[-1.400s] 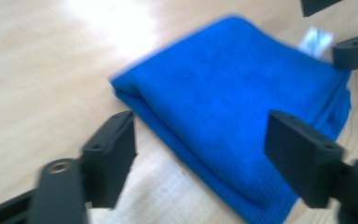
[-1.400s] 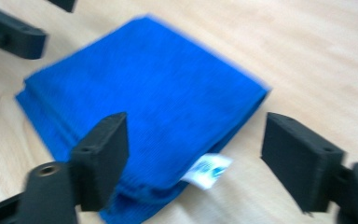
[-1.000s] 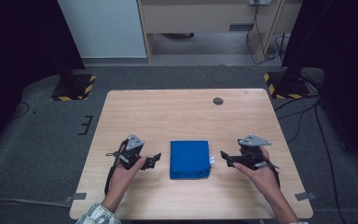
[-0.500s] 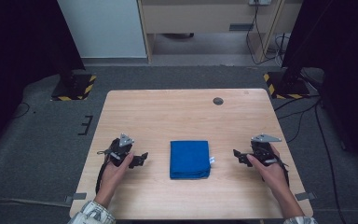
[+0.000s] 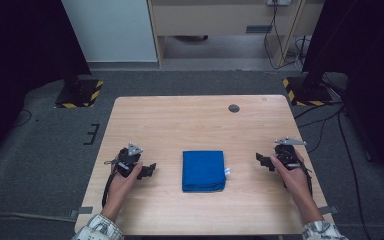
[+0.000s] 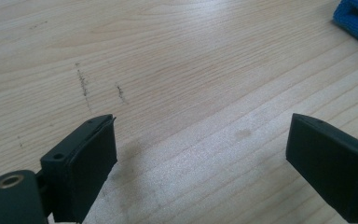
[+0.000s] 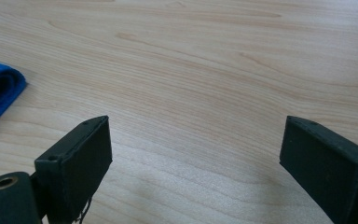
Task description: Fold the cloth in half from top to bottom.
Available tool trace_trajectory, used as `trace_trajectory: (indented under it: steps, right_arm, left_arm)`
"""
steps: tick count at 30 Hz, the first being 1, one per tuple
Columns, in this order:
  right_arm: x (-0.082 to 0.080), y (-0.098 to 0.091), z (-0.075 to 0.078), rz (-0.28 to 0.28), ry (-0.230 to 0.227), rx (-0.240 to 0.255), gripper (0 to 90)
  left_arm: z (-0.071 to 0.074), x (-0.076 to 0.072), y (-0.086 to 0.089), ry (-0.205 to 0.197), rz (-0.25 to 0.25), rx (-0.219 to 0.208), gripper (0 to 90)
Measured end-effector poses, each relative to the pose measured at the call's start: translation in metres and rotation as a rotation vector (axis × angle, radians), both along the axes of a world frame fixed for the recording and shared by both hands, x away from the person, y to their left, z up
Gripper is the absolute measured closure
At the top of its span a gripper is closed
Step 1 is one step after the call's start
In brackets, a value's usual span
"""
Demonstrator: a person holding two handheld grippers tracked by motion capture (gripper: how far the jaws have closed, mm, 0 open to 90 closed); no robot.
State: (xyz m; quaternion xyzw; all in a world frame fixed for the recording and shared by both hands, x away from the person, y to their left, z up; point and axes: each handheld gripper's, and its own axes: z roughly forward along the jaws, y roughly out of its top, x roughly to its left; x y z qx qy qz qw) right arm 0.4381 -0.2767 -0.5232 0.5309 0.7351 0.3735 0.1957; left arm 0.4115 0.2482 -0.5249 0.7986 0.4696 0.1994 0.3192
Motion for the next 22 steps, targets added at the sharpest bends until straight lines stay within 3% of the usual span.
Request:
trace_trajectory:
  steps: [11, 13, 18, 22]
  right_arm:
    - [0.004, 0.004, -0.011, -0.016, 0.032, -0.039, 9.3]
    - [0.004, 0.005, -0.013, -0.011, 0.038, -0.047, 8.9]
    - [0.0, 0.012, -0.016, 0.003, 0.017, -0.124, 8.6]
    - [-0.002, 0.013, -0.016, -0.009, 0.017, -0.124, 8.5]
  left_arm:
    - [-0.006, 0.003, -0.002, 0.029, 0.004, 0.026, 7.1]
    - [-0.006, 0.003, -0.002, 0.031, 0.004, 0.02, 6.1]
    - [-0.01, 0.002, -0.002, 0.02, 0.001, -0.006, 3.2]
    - [-0.012, 0.002, -0.002, 0.001, -0.007, -0.016, 1.5]
